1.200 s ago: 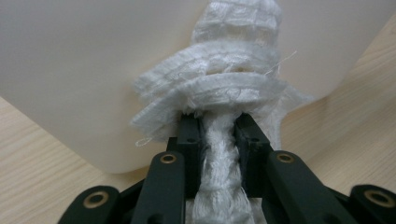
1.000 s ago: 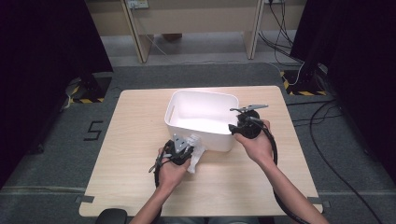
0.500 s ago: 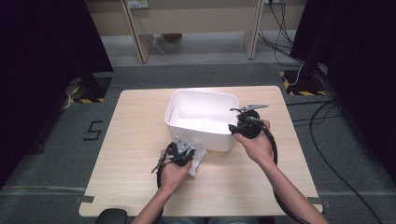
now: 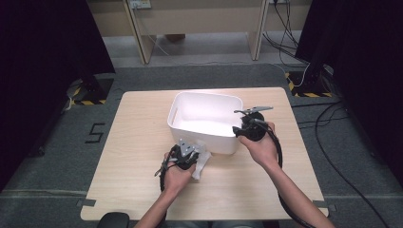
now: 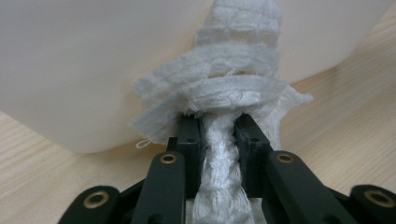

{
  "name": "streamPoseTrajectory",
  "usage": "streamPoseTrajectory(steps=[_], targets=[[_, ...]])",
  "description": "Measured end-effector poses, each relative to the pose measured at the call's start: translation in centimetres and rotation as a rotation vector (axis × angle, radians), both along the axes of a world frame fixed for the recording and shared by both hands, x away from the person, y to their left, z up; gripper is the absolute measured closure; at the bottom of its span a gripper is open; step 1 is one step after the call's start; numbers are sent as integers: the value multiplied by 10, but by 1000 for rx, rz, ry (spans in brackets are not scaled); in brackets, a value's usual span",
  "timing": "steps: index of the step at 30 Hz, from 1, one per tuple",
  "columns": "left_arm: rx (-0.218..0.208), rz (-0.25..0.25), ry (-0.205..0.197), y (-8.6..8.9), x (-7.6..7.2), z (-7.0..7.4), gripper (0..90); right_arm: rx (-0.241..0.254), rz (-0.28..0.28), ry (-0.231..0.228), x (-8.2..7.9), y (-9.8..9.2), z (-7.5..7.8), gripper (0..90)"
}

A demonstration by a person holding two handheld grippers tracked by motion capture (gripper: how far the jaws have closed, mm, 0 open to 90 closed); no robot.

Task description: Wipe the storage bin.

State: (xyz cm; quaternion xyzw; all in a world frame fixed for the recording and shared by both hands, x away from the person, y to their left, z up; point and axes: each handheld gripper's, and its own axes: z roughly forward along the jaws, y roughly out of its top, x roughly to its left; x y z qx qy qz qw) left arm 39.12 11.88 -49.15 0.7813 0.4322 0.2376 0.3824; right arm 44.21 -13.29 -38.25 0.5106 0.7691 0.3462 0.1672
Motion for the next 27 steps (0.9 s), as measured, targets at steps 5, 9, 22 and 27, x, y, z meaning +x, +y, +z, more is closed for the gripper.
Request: streamPoseTrajectory(steps=[5, 9, 22, 27], targets=[[-7, -4, -9, 0, -1, 7, 750, 0, -1, 0, 0, 0, 0, 603], [-17, -3, -16, 0, -2, 11, 749, 0, 0, 0, 0, 0, 0, 603], [-30, -12, -63, -2, -7, 32, 749, 0, -1, 0, 0, 0, 0, 603], [-38, -13, -80, -4, -8, 39, 749, 0, -2, 1, 0, 0, 0, 604]])
